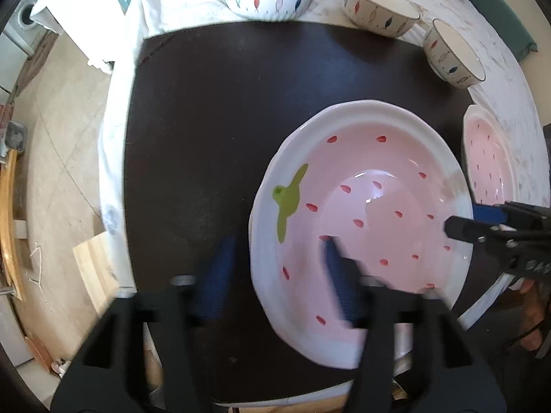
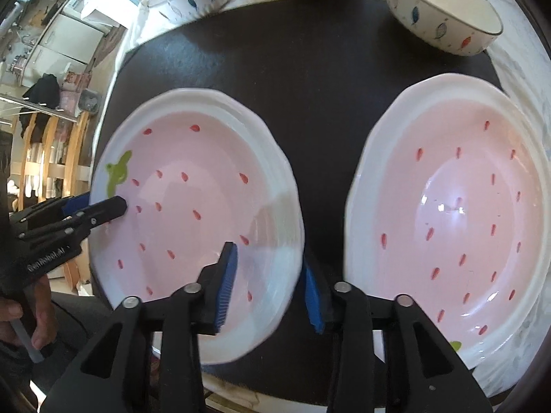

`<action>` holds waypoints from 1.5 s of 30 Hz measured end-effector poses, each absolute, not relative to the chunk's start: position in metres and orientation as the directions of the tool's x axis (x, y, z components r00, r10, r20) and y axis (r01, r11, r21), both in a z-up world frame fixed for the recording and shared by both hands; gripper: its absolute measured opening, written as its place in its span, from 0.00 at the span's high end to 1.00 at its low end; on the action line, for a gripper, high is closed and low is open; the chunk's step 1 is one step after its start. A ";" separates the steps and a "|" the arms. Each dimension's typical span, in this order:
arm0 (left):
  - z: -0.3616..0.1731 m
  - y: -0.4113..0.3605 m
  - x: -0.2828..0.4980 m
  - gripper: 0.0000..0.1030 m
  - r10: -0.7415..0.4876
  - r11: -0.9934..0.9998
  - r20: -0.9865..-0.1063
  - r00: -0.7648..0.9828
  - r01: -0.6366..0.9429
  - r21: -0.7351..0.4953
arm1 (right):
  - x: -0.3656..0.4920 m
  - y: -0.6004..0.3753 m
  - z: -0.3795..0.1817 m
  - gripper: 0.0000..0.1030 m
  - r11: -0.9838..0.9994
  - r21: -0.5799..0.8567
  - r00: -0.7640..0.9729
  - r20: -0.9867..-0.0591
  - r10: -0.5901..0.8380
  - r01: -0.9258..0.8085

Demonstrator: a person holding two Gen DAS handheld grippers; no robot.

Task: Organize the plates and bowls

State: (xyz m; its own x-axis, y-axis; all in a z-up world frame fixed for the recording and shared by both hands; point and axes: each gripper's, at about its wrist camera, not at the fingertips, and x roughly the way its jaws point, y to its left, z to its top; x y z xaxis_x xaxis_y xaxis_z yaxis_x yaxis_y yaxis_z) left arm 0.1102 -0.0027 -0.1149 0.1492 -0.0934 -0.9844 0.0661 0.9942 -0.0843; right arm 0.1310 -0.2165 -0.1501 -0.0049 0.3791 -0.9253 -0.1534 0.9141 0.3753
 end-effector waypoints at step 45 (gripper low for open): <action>-0.065 -0.190 0.162 0.37 -0.231 0.973 -0.948 0.219 0.049 -0.226 | 0.115 -0.462 -0.091 0.25 0.822 0.499 0.367 -0.845 0.389 0.276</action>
